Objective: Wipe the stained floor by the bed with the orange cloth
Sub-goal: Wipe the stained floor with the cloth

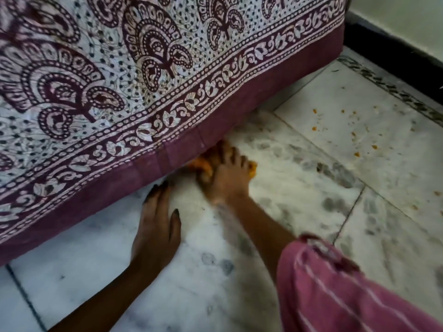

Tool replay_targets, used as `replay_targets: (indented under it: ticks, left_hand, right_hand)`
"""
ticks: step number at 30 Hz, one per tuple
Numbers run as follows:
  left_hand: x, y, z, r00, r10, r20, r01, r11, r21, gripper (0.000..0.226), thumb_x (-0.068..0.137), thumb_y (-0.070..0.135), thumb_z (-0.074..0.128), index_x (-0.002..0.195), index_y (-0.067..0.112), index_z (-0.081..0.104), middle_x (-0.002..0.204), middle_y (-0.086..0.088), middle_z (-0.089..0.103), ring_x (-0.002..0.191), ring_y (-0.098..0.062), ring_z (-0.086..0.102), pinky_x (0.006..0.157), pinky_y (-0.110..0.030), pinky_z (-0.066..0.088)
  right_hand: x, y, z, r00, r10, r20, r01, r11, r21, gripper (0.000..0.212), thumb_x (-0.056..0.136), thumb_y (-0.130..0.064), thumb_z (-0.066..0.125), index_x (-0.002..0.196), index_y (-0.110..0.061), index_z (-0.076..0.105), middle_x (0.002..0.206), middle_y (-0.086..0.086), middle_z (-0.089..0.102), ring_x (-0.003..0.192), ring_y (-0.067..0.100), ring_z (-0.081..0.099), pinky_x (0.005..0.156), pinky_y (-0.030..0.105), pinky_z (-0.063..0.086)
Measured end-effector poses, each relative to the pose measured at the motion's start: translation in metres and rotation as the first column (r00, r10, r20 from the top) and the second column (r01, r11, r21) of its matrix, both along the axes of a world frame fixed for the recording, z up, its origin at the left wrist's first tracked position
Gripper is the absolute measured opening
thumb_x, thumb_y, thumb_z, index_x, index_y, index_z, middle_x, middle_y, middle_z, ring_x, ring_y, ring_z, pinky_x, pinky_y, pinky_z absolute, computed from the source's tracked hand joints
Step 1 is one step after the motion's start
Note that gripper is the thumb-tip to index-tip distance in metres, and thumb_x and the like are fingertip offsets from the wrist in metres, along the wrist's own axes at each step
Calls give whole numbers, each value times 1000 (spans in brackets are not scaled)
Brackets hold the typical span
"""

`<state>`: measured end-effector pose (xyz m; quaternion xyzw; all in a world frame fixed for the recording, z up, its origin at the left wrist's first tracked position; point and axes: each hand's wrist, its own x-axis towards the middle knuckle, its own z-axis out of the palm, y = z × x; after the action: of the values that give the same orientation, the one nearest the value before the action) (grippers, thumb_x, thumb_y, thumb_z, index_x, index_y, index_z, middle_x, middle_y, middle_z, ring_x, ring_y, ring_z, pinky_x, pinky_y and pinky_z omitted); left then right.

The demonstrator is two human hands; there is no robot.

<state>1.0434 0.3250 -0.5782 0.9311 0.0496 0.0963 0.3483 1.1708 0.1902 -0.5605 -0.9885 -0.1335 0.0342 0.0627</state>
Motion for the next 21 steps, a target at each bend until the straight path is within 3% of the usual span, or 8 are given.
replay_targets:
  ticks: [3, 6, 7, 10, 12, 15, 18, 21]
  left_hand:
    - [-4, 4, 0, 999, 21, 33, -20, 999, -33, 57, 90, 30, 27, 139, 2, 38, 141, -19, 40, 129, -26, 32, 107, -15, 15]
    - [-7, 4, -1, 999, -44, 18, 44, 999, 3, 54, 91, 27, 29, 136, 1, 43, 137, -18, 45, 128, -27, 37, 106, -18, 18]
    - [-7, 3, -3, 998, -68, 9, 68, 997, 21, 52, 91, 26, 30, 134, 1, 45, 137, -17, 46, 128, -26, 38, 107, -19, 19]
    - [-5, 1, -7, 990, -142, -13, 142, 985, 94, 50, 92, 26, 31, 130, -1, 51, 134, -16, 50, 126, -26, 43, 108, -23, 22]
    - [-2, 0, -9, 982, -187, -18, 187, 972, 142, 49, 93, 27, 31, 128, -2, 52, 133, -17, 51, 126, -28, 43, 109, -29, 26]
    - [-2, -1, -13, 963, -269, 14, 263, 949, 174, 51, 98, 31, 25, 125, -1, 56, 132, -17, 53, 128, -25, 41, 106, -33, 31]
    - [-1, 0, -15, 952, -302, 45, 291, 942, 169, 48, 98, 28, 29, 122, -2, 58, 132, -16, 53, 128, -25, 42, 104, -38, 35]
    - [-2, 1, -16, 949, -308, 59, 294, 940, 175, 45, 95, 24, 34, 122, -3, 59, 132, -16, 53, 128, -25, 43, 104, -40, 36]
  right_hand:
    - [-72, -38, 2, 980, 196, 46, -198, 979, 56, 68, 76, -54, 42, 141, -37, 34, 149, 7, 35, 127, 38, 38, 101, 50, 29]
    - [-117, -129, 1, 959, 284, 0, -284, 959, 15, 71, 75, -54, 47, 142, -45, 26, 150, 2, 31, 129, 33, 41, 101, 45, 30]
    - [-118, -160, 2, 972, 234, -12, -234, 972, -16, 70, 74, -55, 46, 141, -44, 28, 148, 2, 31, 128, 36, 43, 101, 48, 32]
    - [-72, -215, 7, 990, -134, -38, 128, 983, -131, 74, 76, -61, 31, 142, -27, 35, 148, 15, 33, 123, 46, 43, 98, 58, 35]
    - [-17, -212, 9, 946, -325, -5, 320, 935, -150, 80, 77, -66, 21, 147, -28, 22, 154, 15, 21, 128, 46, 33, 104, 57, 29]
    - [66, -165, 15, 864, -496, -86, 490, 868, -83, 68, 90, -58, 33, 149, -34, 9, 157, 13, 7, 136, 45, 19, 109, 58, 18]
    - [92, -80, 18, 913, -383, -140, 366, 921, -136, 64, 92, -54, 36, 148, -30, 17, 157, 10, 12, 140, 40, 14, 110, 53, 14]
    - [47, -28, 5, 998, -68, -18, 66, 994, -90, 62, 85, -55, 41, 142, -32, 33, 151, 9, 29, 131, 37, 30, 102, 47, 26]
